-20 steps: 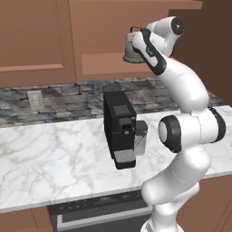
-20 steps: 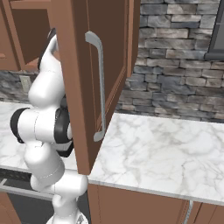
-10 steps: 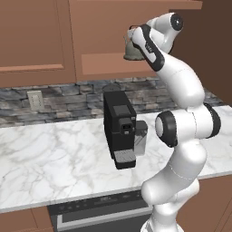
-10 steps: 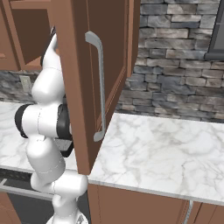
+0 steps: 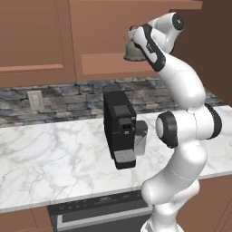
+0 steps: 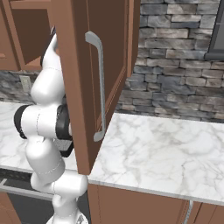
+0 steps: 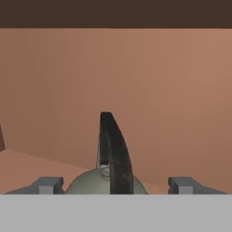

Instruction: Open the cabinet, pick the kettle from the cabinet, and place it in the sink.

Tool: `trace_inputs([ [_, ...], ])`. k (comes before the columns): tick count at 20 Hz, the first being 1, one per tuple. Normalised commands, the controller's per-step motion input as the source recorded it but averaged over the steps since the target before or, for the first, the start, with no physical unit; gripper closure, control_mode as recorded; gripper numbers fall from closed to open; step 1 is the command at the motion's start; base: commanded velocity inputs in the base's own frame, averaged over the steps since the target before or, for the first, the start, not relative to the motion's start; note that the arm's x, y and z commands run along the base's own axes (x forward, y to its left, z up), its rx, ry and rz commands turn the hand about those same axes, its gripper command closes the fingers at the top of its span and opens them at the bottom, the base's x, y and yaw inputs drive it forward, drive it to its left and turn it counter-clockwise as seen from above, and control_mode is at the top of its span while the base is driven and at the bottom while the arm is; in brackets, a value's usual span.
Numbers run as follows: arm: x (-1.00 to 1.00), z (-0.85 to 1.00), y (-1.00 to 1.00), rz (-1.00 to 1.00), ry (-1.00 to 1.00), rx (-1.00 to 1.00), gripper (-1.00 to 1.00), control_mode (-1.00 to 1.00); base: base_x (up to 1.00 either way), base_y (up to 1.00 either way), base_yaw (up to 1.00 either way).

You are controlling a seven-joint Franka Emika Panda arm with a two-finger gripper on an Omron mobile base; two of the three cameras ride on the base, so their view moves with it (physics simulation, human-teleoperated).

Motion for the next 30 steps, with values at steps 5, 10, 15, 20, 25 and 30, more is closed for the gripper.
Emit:
trace_inputs([
  [5, -0.08, -0.19, 0.00, -0.02, 0.00, 0.00, 1.00, -1.00, 0.00, 0.00, 0.00],
  [10, -0.09, -0.13, 0.00, -0.04, 0.00, 0.04, 1.00, -1.00, 0.00, 0.00, 0.00],
  [15, -0.33, -0.07, 0.00, -0.05, 0.00, 0.10, 1.00, -1.00, 0.00, 0.00, 0.00],
  [20, -0.53, 0.02, 0.00, -0.06, 0.00, 0.11, 1.00, -1.00, 0.00, 0.00, 0.00],
  [25, -0.58, 0.01, 0.00, -0.09, 0.15, 0.06, 1.00, -1.00, 0.00, 0.00, 0.00],
  [30, -0.64, 0.04, 0.00, -0.04, 0.09, 0.06, 1.00, -1.00, 0.00, 0.00, 0.00],
])
